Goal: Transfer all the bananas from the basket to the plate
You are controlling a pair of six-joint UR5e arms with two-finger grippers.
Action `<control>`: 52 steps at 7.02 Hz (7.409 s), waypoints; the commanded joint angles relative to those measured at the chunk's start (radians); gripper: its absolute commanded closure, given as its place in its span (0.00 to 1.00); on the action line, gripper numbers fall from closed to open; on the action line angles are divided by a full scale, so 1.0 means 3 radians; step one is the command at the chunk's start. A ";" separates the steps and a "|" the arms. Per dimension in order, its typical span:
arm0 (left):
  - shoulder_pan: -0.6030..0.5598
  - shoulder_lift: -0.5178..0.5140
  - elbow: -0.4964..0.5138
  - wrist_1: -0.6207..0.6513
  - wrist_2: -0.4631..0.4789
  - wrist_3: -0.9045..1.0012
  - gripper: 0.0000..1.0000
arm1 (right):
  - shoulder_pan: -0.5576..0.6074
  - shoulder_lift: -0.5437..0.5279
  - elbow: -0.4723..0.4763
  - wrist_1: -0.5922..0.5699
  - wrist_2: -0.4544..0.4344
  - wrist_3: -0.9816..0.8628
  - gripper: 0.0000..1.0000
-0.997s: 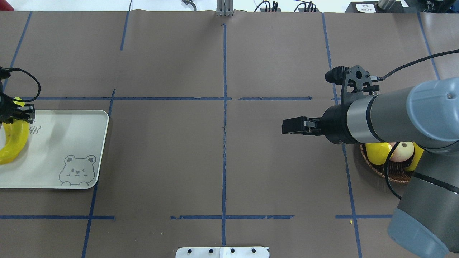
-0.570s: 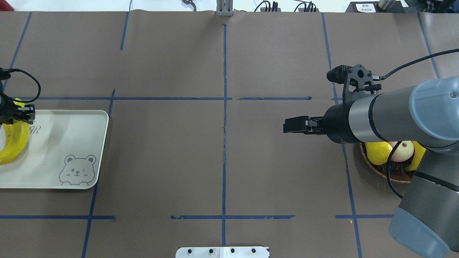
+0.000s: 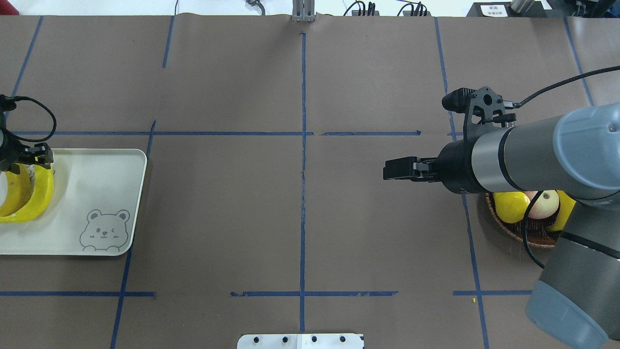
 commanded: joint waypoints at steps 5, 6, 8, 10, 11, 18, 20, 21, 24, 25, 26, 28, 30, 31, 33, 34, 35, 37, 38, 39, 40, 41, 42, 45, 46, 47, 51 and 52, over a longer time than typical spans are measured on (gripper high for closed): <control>0.0024 -0.0332 -0.0703 -0.0121 -0.0499 -0.0315 0.00 | 0.0565 -0.0856 0.0026 0.0051 0.0353 -0.0923 0.00; 0.0095 -0.0658 -0.0760 -0.0096 -0.0537 -0.0732 0.00 | 0.0788 -0.1138 0.0026 0.0132 0.0434 -0.1315 0.00; 0.0553 -0.1089 -0.0715 -0.0096 -0.0492 -0.1341 0.00 | 0.1376 -0.1486 -0.0076 0.0179 0.0867 -0.2097 0.00; 0.0703 -0.1269 -0.0694 -0.0090 -0.0338 -0.1615 0.00 | 0.2183 -0.1601 -0.0585 0.0357 0.1632 -0.2911 0.00; 0.0724 -0.1280 -0.0694 -0.0090 -0.0338 -0.1621 0.00 | 0.2263 -0.1611 -0.0841 0.0545 0.1687 -0.2940 0.01; 0.0791 -0.1367 -0.0714 -0.0090 -0.0328 -0.1728 0.00 | 0.1829 -0.1780 -0.1222 0.0567 0.1636 -0.2971 0.21; 0.0791 -0.1362 -0.0720 -0.0090 -0.0328 -0.1733 0.00 | 0.1773 -0.1723 -0.1309 0.0573 0.1631 -0.2971 0.34; 0.0791 -0.1357 -0.0720 -0.0090 -0.0328 -0.1733 0.00 | 0.1737 -0.1718 -0.1319 0.0573 0.1616 -0.2961 0.34; 0.0791 -0.1341 -0.0725 -0.0090 -0.0312 -0.1733 0.00 | 0.1645 -0.1662 -0.1375 0.0583 0.1524 -0.2955 0.41; 0.0796 -0.1341 -0.0725 -0.0090 -0.0307 -0.1733 0.00 | 0.1650 -0.1637 -0.1381 0.0578 0.1519 -0.2950 0.42; 0.0796 -0.1341 -0.0725 -0.0090 -0.0307 -0.1733 0.00 | 0.1645 -0.1631 -0.1386 0.0578 0.1514 -0.2945 0.42; 0.0791 -0.1341 -0.0725 -0.0090 -0.0307 -0.1733 0.01 | 0.1645 -0.1560 -0.1401 0.0552 0.1503 -0.2935 0.42; 0.0796 -0.1341 -0.0730 -0.0090 -0.0307 -0.1733 0.00 | 0.1650 -0.1519 -0.1508 0.0578 0.1478 -0.2940 0.41; 0.0796 -0.1336 -0.0735 -0.0090 -0.0307 -0.1733 0.00 | 0.1655 -0.1519 -0.1498 0.0578 0.1478 -0.2945 0.41; 0.0796 -0.1311 -0.0740 -0.0090 -0.0302 -0.1733 0.00 | 0.1660 -0.1519 -0.1458 0.0583 0.1478 -0.2950 0.87; 0.0796 -0.1311 -0.0735 -0.0090 -0.0302 -0.1733 0.00 | 0.1685 -0.1524 -0.1452 0.0583 0.1483 -0.2966 0.99; 0.0796 -0.1311 -0.0730 -0.0090 -0.0302 -0.1733 0.00 | 0.1731 -0.1549 -0.1381 0.0573 0.1483 -0.2971 1.00; 0.0801 -0.1316 -0.0725 -0.0090 -0.0307 -0.1733 0.00 | 0.1905 -0.1727 -0.1050 0.0511 0.1524 -0.2976 1.00; 0.0801 -0.1316 -0.0730 -0.0090 -0.0307 -0.1733 0.00 | 0.2027 -0.1779 -0.0861 0.0405 0.1524 -0.2976 1.00; 0.0801 -0.1331 -0.0730 -0.0090 -0.0307 -0.1733 0.01 | 0.2165 -0.1739 -0.0692 0.0237 0.1529 -0.2976 1.00; 0.0801 -0.1341 -0.0730 -0.0090 -0.0307 -0.1733 0.00 | 0.2191 -0.1607 -0.0483 -0.0023 0.1569 -0.2966 1.00; 0.0801 -0.1356 -0.0735 -0.0096 -0.0307 -0.1733 0.00 | 0.2197 -0.1201 -0.0379 -0.0334 0.1742 -0.2900 1.00; 0.0811 -0.1367 -0.0740 -0.0101 -0.0312 -0.1733 0.00 | 0.2161 -0.0696 -0.0389 -0.0581 0.1951 -0.2545 1.00; 0.0811 -0.1626 -0.0745 -0.0207 -0.0317 -0.2003 0.00 | 0.1045 0.0365 -0.0424 -0.0558 0.1517 -0.0788 1.00; 0.0821 -0.1663 -0.0725 -0.0441 -0.0317 -0.2166 0.00 | 0.0621 0.0586 -0.0435 -0.0552 0.1154 -0.0423 0.99; 0.0867 -0.1658 -0.0639 -0.0889 -0.0287 -0.2320 0.01 | 0.0283 0.0760 -0.0440 -0.0552 0.0801 -0.0207 0.99; 0.0995 -0.1816 -0.0546 -0.1088 -0.0231 -0.2413 0.01 | -0.0322 0.1165 -0.0445 -0.0532 0.0375 0.0036 0.99; 0.1071 -0.1908 -0.0520 -0.1082 -0.0185 -0.2418 0.01 | -0.0375 0.1181 -0.0445 -0.0532 0.0302 0.0046 0.99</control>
